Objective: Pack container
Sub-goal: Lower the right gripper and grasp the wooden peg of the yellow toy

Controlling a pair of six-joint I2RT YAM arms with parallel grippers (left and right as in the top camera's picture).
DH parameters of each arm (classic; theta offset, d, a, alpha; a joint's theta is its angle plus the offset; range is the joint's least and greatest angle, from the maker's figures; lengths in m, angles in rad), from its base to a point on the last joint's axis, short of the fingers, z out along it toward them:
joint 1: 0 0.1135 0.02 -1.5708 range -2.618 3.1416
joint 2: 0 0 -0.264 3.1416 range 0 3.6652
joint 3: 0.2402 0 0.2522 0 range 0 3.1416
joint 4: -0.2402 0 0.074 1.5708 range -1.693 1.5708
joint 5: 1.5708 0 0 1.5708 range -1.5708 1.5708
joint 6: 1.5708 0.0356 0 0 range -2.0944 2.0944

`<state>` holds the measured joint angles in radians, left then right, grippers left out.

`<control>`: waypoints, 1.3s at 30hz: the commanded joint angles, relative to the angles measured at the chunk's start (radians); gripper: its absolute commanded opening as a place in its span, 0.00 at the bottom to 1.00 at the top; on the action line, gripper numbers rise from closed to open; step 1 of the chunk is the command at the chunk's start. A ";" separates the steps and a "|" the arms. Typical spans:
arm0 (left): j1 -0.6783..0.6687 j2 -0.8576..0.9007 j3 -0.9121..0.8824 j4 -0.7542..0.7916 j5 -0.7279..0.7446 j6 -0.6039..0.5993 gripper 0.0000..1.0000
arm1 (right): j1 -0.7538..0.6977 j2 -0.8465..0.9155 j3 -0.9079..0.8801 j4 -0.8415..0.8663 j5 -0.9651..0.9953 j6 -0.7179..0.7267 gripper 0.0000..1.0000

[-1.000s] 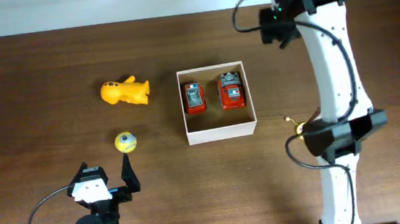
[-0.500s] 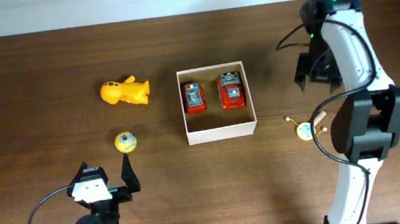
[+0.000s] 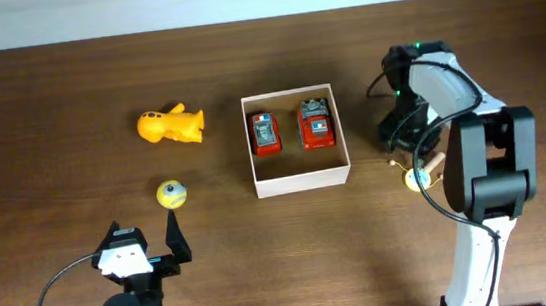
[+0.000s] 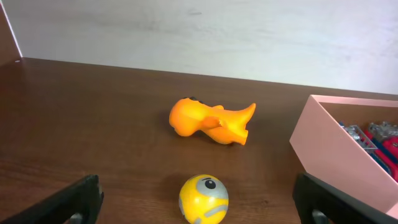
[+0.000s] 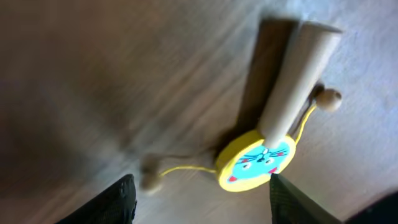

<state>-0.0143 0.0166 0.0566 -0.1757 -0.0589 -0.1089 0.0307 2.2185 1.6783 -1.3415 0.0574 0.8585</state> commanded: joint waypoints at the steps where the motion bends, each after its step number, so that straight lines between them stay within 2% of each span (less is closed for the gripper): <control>1: 0.004 -0.003 -0.006 0.002 0.011 -0.002 0.99 | 0.002 -0.055 -0.038 0.003 -0.007 0.064 0.63; 7: 0.004 -0.003 -0.006 0.002 0.011 -0.002 0.99 | 0.002 -0.109 -0.058 -0.011 0.059 0.049 0.63; 13: 0.004 -0.003 -0.006 0.002 0.011 -0.002 0.99 | 0.000 -0.137 -0.058 -0.007 0.152 -0.059 0.63; 18: 0.004 -0.003 -0.006 0.002 0.011 -0.002 0.99 | -0.003 -0.138 -0.109 0.020 0.195 -0.019 0.63; 25: 0.004 -0.003 -0.006 0.002 0.011 -0.002 0.99 | -0.050 -0.138 -0.242 0.187 0.186 -0.052 0.62; 35: 0.004 -0.003 -0.006 0.002 0.011 -0.002 0.99 | -0.095 -0.138 -0.280 0.407 0.074 -0.224 0.62; 39: 0.004 -0.003 -0.006 0.002 0.011 -0.002 0.99 | -0.104 -0.138 -0.289 0.437 0.011 -0.187 0.62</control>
<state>-0.0143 0.0166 0.0566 -0.1757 -0.0589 -0.1089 -0.0635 2.0689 1.4220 -0.9146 0.1455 0.6666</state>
